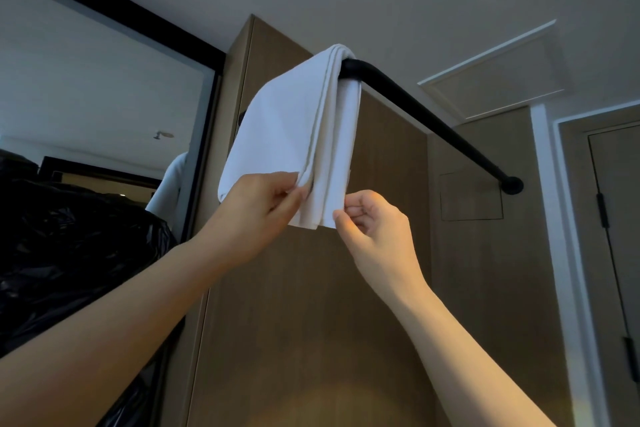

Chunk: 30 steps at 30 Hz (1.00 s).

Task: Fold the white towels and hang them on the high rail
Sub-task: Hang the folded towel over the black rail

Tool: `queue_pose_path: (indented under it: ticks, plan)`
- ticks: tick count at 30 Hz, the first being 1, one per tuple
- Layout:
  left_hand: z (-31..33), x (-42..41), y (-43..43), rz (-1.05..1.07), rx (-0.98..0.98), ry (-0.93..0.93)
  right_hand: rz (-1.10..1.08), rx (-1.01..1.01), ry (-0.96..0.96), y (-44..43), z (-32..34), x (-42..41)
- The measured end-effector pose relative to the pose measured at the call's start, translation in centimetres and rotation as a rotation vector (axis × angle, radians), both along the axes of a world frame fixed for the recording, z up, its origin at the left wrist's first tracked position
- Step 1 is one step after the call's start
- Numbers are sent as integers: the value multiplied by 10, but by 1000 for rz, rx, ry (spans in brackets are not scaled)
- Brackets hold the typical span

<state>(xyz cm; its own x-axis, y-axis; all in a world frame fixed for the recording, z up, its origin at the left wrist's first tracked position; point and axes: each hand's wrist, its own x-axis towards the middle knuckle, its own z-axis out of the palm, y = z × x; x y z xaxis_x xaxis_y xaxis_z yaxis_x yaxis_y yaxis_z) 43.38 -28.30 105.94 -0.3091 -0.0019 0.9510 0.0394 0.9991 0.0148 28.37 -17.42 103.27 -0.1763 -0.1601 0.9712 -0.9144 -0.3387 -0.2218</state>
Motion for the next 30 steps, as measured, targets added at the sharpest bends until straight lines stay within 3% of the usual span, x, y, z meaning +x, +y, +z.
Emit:
queue_pose_path:
  ticks: [7, 15, 30]
  plan:
    - [0, 2, 1, -37, 39, -7, -2, -59, 108, -9, -6, 4]
    - [2, 6, 6, -3, 37, -34, 42, -82, -34, -14, -2, 13]
    - [-11, -1, 31, 419, -65, -55, -68, -22, 80, 2, 7, 12]
